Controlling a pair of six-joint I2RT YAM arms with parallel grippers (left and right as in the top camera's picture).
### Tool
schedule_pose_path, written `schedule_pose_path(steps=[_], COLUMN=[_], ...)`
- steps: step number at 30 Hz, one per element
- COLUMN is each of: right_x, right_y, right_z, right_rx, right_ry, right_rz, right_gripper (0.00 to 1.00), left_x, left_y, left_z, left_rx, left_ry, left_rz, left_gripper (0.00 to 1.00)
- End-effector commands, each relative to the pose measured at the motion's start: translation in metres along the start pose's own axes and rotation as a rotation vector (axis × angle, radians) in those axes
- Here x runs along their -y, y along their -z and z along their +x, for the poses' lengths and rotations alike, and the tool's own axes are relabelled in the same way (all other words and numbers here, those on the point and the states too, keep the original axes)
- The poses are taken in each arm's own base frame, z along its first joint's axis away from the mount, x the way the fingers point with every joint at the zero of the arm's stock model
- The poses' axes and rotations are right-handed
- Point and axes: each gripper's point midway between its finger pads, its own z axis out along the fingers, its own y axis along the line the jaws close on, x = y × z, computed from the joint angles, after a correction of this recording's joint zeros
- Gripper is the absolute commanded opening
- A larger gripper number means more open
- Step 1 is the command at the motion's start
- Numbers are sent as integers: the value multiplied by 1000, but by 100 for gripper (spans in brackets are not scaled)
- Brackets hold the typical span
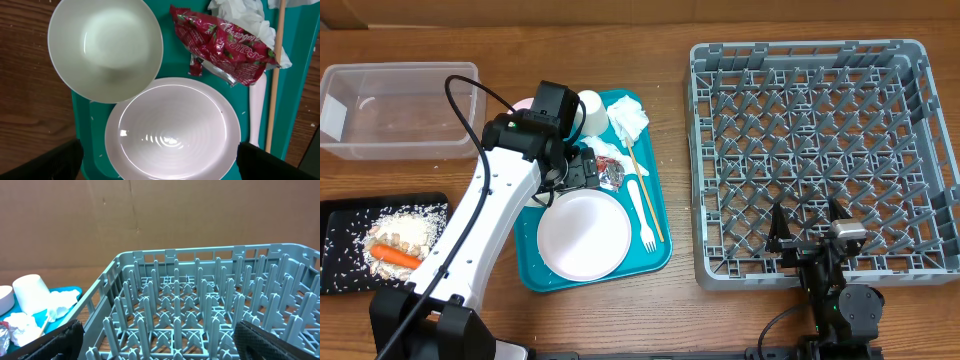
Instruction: Sort waste into correct bins and load items into the dishwasher rack
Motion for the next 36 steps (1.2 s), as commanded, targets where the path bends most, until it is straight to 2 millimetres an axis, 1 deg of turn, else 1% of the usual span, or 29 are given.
schedule_pose_path(steps=[1, 3, 5, 8, 10, 13, 17, 19, 21, 23, 24, 25, 28, 31, 36], right_x=[2, 2, 2, 2, 2, 2, 2, 2, 2, 1, -2, -9, -34, -64, -100], right_y=[0, 0, 0, 0, 0, 0, 0, 0, 0, 0, 0, 0, 4, 13, 32], right_z=[1, 1, 1, 1, 1, 1, 1, 1, 1, 0, 1, 1, 0, 1, 5], right_rx=[6, 6, 6, 6, 6, 6, 5, 5, 6, 10, 8, 6, 1, -45, -195], right_ry=[-4, -4, -4, -4, -4, -4, -4, -4, -4, -5, -14, -21, -69, -215, -523], right_rz=[9, 9, 9, 9, 9, 9, 9, 9, 9, 5, -14, -56, -200, -382, -599], right_gripper=[100, 100, 100, 100, 100, 100, 100, 100, 100, 100, 100, 100, 100, 100, 100], left_x=[0, -3, -11, -39, -58, -88, -121, -130, -133, -126, -122, -118, -116, -116, -115], left_y=[18, 29, 40, 59, 66, 71, 69, 69, 69, 68, 67, 67, 67, 67, 67], left_z=[-2, 0, 1, -1, -2, -1, 7, 10, 10, 9, 10, 10, 9, 5, 5], left_rx=[30, 45, 77, 141, 163, 160, 115, 101, 97, 85, 76, 66, 68, 85, 80], left_ry=[46, 87, 133, 251, 335, 455, 559, 589, 608, 610, 609, 606, 607, 607, 598], left_rz=[29, 38, 26, -21, -45, -71, -121, -134, -126, -85, -64, -44, -32, -28, -24], left_gripper=[100, 100, 100, 100, 100, 100, 100, 100, 100, 100, 100, 100, 100, 100, 100])
